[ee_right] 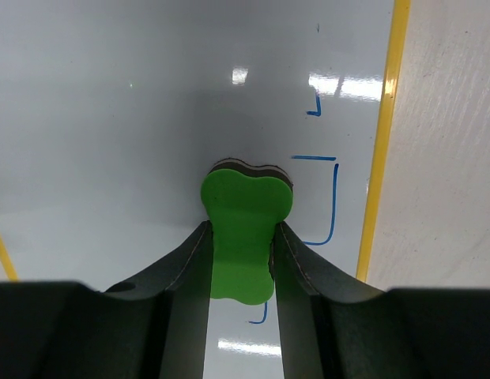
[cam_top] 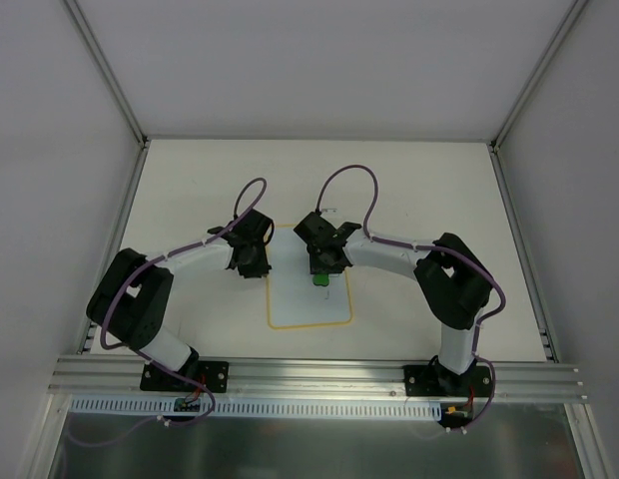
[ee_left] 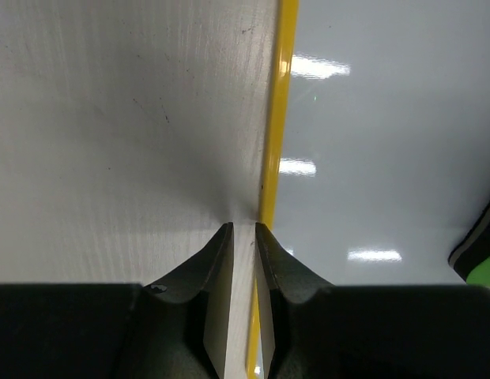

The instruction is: Erase the whiteboard

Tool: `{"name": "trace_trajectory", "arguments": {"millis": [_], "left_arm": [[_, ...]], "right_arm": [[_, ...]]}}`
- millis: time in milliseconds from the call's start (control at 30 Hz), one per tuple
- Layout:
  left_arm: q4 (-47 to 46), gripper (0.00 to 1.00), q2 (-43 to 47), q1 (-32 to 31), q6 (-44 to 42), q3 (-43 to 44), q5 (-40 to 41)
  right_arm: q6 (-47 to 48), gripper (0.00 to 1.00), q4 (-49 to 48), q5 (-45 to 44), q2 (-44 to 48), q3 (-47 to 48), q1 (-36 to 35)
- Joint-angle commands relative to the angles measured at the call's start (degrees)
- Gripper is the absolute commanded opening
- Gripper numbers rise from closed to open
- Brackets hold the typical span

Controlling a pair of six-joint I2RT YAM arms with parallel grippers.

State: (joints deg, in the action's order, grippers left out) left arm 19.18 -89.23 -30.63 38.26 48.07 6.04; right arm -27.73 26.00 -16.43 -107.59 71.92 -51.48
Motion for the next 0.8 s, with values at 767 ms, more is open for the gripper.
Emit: {"name": "trace_trajectory", "arguments": {"millis": [767], "left_arm": [[-1.1,0.0,-5.7,0.2,0.5,2.0,-1.8]], "right_arm": [[0.2,0.12,0.8,0.3,-1.0,-0.2,-0.2]]}}
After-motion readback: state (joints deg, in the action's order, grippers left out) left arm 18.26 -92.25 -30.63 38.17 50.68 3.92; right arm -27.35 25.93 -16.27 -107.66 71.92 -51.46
